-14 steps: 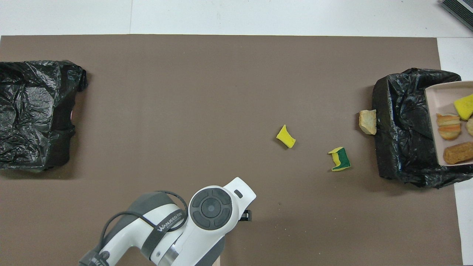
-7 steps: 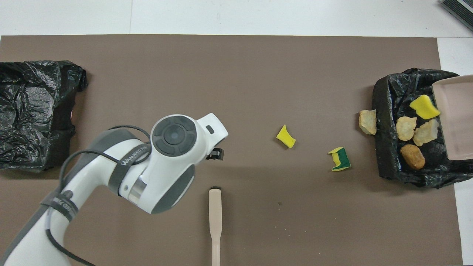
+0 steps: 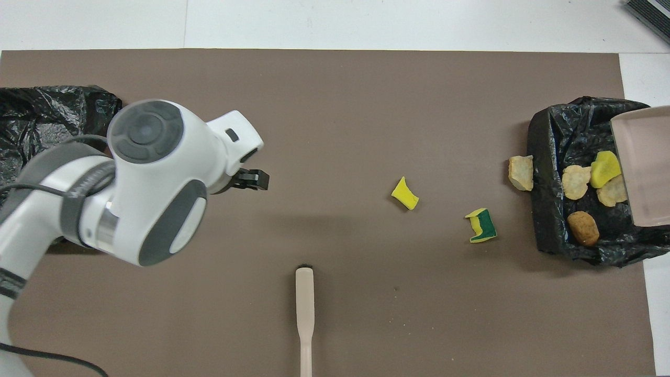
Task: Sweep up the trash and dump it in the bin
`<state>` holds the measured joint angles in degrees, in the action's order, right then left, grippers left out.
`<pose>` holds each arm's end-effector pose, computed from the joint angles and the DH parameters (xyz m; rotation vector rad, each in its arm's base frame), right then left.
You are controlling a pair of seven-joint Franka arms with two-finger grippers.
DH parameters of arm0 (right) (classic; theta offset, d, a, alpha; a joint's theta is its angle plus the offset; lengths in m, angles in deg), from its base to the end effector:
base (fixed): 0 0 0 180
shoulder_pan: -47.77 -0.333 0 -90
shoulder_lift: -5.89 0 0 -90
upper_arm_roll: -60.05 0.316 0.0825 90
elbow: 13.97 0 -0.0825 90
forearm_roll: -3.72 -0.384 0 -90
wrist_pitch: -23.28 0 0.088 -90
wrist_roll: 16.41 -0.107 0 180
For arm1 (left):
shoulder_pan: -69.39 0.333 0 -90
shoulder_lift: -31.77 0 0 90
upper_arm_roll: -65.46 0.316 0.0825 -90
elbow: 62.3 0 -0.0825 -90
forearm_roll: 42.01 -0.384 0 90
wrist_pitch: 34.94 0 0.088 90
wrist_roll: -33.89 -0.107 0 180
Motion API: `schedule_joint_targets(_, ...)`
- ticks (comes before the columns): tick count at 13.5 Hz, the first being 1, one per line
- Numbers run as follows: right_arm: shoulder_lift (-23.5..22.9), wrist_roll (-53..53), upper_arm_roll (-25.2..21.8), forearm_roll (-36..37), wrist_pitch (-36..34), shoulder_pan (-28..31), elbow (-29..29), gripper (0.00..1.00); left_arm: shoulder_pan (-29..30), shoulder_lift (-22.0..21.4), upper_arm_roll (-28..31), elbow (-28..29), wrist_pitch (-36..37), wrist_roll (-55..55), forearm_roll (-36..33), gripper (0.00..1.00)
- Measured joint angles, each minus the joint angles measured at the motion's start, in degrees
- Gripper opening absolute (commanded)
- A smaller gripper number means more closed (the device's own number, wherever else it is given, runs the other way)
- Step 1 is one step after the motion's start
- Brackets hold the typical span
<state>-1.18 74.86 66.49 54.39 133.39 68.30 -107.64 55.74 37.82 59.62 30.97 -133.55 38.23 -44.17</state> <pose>0.5893 -0.2080 0.5797 1.6833 1.7251 -0.7353 0.5622 -0.1924 0.5500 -3.0849 0.4187 0.0095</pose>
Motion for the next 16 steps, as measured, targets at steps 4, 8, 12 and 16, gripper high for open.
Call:
schedule_joint_targets(4,0.5,0.0,-0.2,-5.9,0.0,0.4,0.0,0.0,3.3,-4.4,0.1,-1.6,4.8,-3.2,0.0,1.0)
schedule_joint_targets(8,0.6,0.0,-0.2,-14.5,-0.1,0.5,-0.1,0.0,4.6,-8.5,0.2,-1.5,9.0,-6.7,0.8,1.0)
schedule_joint_targets(12,0.6,0.0,-0.2,-25.7,-1.7,0.9,-0.2,0.0,5.4,-8.9,0.2,-1.3,9.4,-7.1,1.1,1.0)
schedule_joint_targets(16,2.3,-9.4,0.8,-30.6,-4.3,-2.9,-3.2,0.0,8.3,-8.8,0.2,-1.3,9.2,-11.5,3.5,1.0)
